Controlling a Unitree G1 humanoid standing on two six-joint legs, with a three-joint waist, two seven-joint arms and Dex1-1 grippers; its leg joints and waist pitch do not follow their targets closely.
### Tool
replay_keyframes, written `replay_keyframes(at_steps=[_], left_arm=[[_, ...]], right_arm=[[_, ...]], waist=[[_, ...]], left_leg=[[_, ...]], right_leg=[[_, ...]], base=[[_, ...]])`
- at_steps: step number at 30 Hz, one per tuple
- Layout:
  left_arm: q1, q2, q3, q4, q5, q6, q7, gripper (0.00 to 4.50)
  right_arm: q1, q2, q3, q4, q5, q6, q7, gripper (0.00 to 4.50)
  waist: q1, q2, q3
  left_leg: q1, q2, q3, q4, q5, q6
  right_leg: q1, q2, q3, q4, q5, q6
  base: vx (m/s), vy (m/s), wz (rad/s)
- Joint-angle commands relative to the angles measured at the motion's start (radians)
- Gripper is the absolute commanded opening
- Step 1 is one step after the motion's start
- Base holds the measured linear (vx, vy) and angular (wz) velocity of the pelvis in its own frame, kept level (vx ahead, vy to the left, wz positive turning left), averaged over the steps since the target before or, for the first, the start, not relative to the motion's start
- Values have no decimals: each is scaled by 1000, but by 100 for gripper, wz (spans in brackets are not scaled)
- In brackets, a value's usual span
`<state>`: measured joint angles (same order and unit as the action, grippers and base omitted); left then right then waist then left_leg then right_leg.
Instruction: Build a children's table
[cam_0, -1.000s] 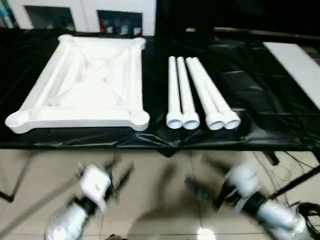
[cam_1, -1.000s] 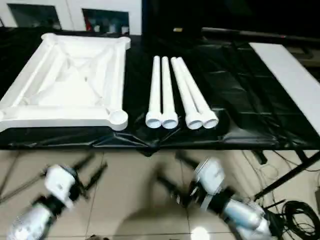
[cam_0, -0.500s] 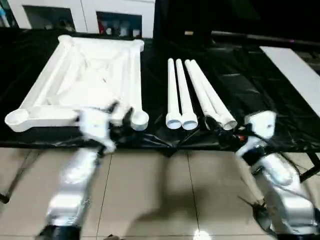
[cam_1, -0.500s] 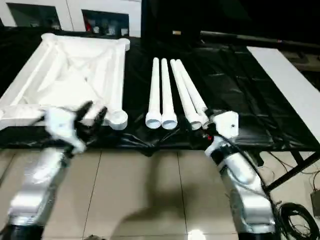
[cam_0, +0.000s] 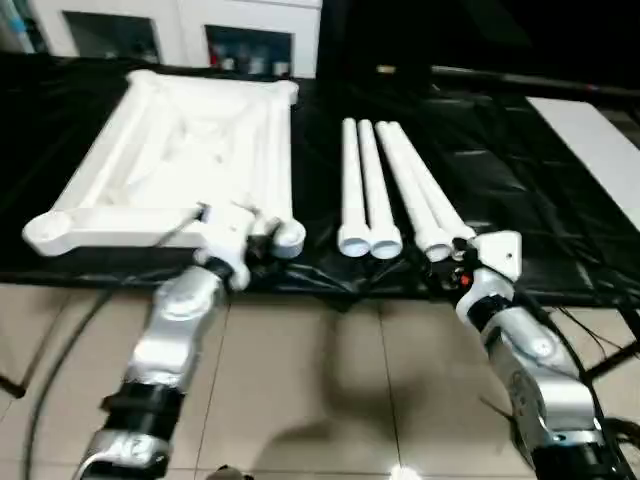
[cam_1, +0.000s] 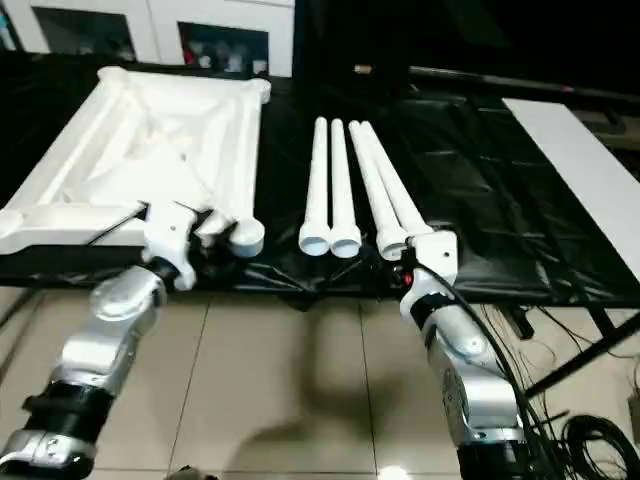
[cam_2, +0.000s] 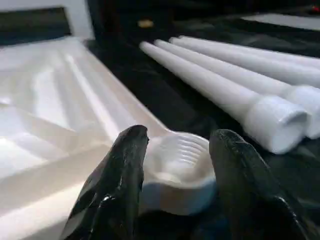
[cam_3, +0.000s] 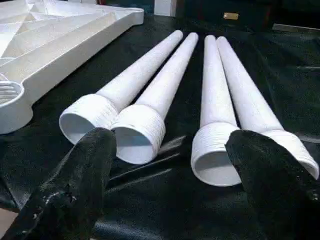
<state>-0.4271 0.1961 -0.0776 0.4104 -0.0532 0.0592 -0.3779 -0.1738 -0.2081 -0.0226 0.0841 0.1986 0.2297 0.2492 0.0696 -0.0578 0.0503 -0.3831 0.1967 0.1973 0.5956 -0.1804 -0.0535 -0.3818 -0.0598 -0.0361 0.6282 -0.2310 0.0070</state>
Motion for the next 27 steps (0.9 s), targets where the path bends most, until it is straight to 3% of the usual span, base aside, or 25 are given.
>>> replay_keyframes(at_steps=[1, 3, 4, 6, 9, 11, 12, 14, 18, 20, 21, 22, 23, 25, 27], left_arm=[[-42, -20, -27, 17, 22, 0, -8, 231], [-64, -31, -35, 22, 27, 43, 3, 231], [-66, -46, -39, -8, 17, 93, 14, 231], [-15, -71, -42, -125, 19, 154, 76, 231], [105, -74, -39, -297, 7, 210, 111, 231], [192, -76, -16, -390, -15, 228, 122, 231], [235, -82, 2, -431, -29, 225, 133, 231], [282, -87, 30, -461, -30, 189, 146, 231], [295, -81, 88, -436, -7, 162, 187, 231], [304, -80, 116, -451, 3, 178, 226, 231], [310, -80, 120, -467, -1, 193, 230, 231], [325, -83, 120, -497, -8, 221, 236, 231], [340, -87, 115, -528, -11, 252, 243, 231], [348, -88, 111, -543, -12, 266, 245, 231], [361, -92, 104, -561, -29, 267, 229, 231]], right_arm=[[-16, -10, -5, 6, -7, 13, 1, 388], [-18, -2, -10, 4, 5, 23, 5, 388], [-20, 6, -13, 0, 9, 33, -1, 388], [-21, 23, -22, -9, 0, 25, -38, 388], [-10, 50, -41, -14, -2, 5, -83, 388], [9, 63, -51, -27, 15, 2, -85, 388], [22, 67, -53, -34, 22, -4, -80, 388], [40, 70, -51, -48, 29, -6, -70, 388], [50, 69, -42, -60, 26, -3, -58, 388], [46, 69, -43, -57, 25, -4, -56, 388], [44, 67, -42, -57, 23, -7, -54, 388], [46, 65, -43, -60, 28, -12, -46, 388], [51, 59, -46, -66, 42, -18, -25, 388], [55, 55, -49, -70, 51, -24, -10, 388], [61, 53, -63, -79, 80, -6, 8, 388]], waist=[[3, 0, -61], [6, 0, -62], [9, 17, -64], [8, 11, -63], [4, 19, -63], [0, 18, -60], [-1, 22, -57], [-7, 19, -53], [-7, 25, -48], [-8, 36, -49], [-11, 32, -49], [-7, 46, -51], [-11, 38, -51], [-9, 40, -52], [-8, 33, -54]], left_leg=[[27, 36, -17, -63, -97, 17], [26, 38, -19, -63, -87, 21], [27, 38, -20, -62, -83, 19], [23, 40, -21, -62, -85, 21], [22, 42, -20, -61, -95, 24], [21, 38, -17, -61, -118, 25], [21, 41, -20, -65, -152, 15], [21, 40, -20, -70, -196, -2], [24, 40, -25, -77, -257, -26], [26, 39, -28, -80, -277, -41], [25, 39, -27, -79, -279, -42], [24, 38, -30, -80, -273, -46], [21, 41, -29, -79, -267, -43], [19, 38, -27, -75, -250, -32], [19, 37, -24, -72, -224, -18]], right_leg=[[37, -71, 46, -63, 62, -179], [38, -73, 45, -60, 81, -185], [38, -74, 45, -55, 99, -192], [43, -75, 44, -56, 123, -204], [42, -72, 42, -55, 135, -218], [39, -68, 43, -61, 89, -209], [39, -69, 43, -69, 34, -197], [34, -62, 42, -77, -36, -170], [26, -62, 42, -88, -141, -128], [22, -63, 42, -89, -160, -115], [23, -62, 42, -90, -158, -113], [23, -63, 42, -87, -142, -116], [25, -62, 41, -85, -106, -123], [26, -62, 42, -83, -74, -130], [27, -61, 43, -82, -60, -135]], base=[[0, 0, 0], [0, 0, 0], [0, 0, 0], [0, 0, 0], [0, 0, 0], [0, 0, 0], [0, 0, 0], [0, 0, 0], [0, 0, 0], [0, 0, 0], [0, 0, 0], [0, 0, 0], [0, 0, 0], [0, 0, 0], [0, 0, 0]])
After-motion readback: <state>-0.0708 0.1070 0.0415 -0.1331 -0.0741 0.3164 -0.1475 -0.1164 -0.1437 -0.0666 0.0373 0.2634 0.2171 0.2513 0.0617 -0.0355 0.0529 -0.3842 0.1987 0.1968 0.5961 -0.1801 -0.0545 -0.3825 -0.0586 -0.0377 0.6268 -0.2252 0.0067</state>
